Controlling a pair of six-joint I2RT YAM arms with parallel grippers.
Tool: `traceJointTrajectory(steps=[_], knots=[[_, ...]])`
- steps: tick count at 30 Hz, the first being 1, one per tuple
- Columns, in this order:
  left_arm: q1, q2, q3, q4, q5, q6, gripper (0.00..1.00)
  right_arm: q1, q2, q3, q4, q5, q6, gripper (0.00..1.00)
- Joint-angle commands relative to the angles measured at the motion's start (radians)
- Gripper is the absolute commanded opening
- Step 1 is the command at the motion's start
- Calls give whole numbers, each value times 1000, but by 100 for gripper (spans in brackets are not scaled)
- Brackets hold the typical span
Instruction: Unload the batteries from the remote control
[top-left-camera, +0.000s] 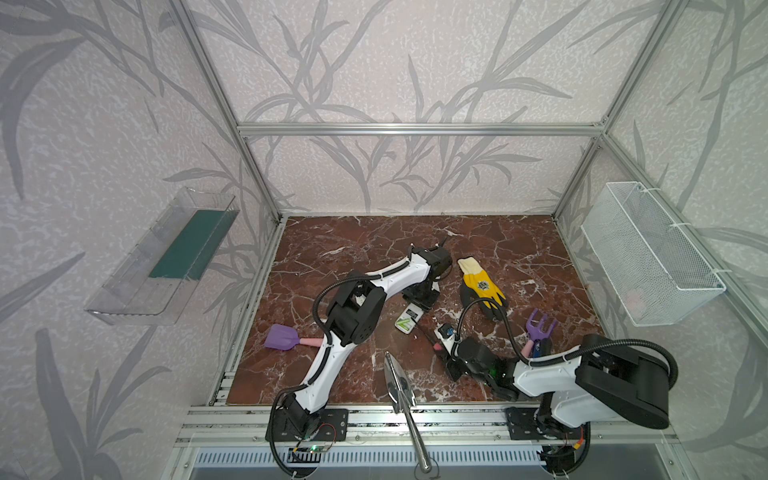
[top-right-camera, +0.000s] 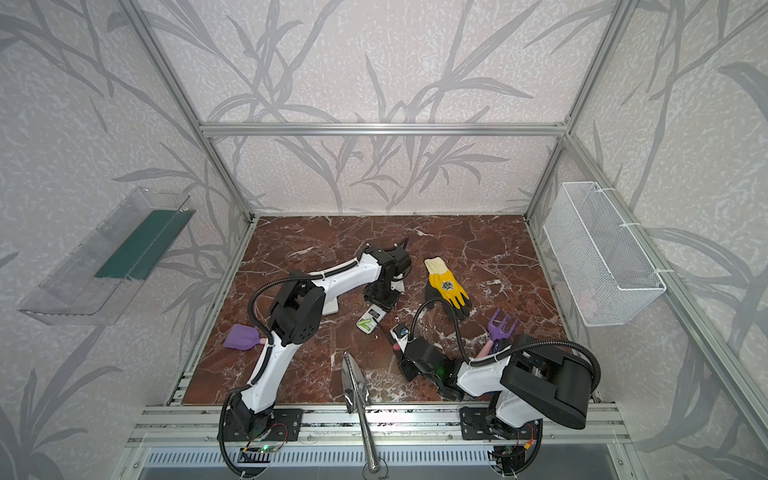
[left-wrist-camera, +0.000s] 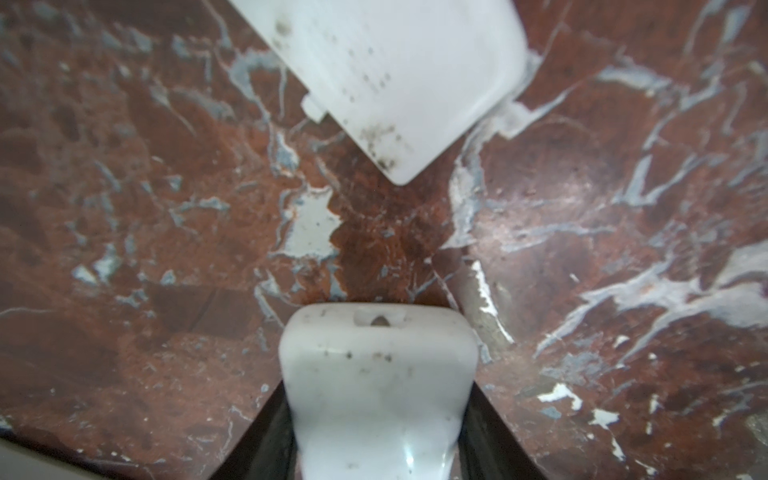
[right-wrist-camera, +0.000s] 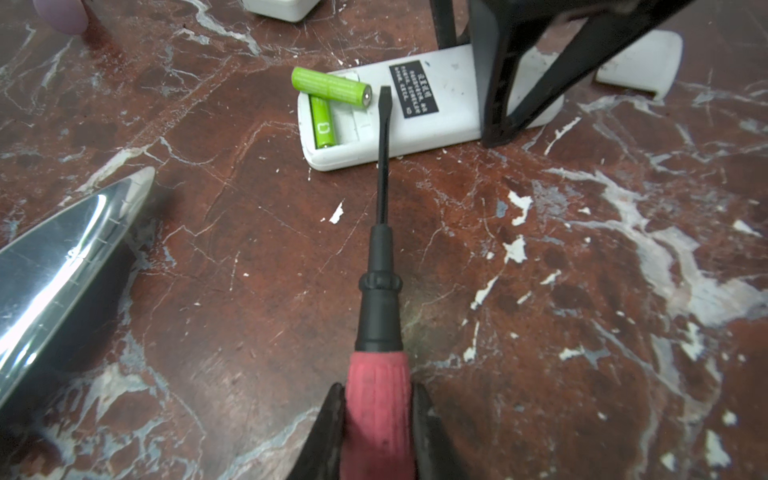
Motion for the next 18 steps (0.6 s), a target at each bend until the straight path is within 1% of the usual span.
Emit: traceJointTrajectory(steps=[1, 10, 12, 18], knots=[[-29, 157, -51, 108, 117, -45, 3, 4, 34, 8, -32, 4, -9, 0], [-24, 161, -49, 120, 122, -50, 3, 5, 93, 69, -18, -37, -28, 0], [-18, 162, -46, 128, 129, -50, 3, 4, 89, 75, -18, -40, -37, 0], [6, 162, -35, 138, 116, -51, 3, 3, 19, 121, -115, -37, -81, 0]])
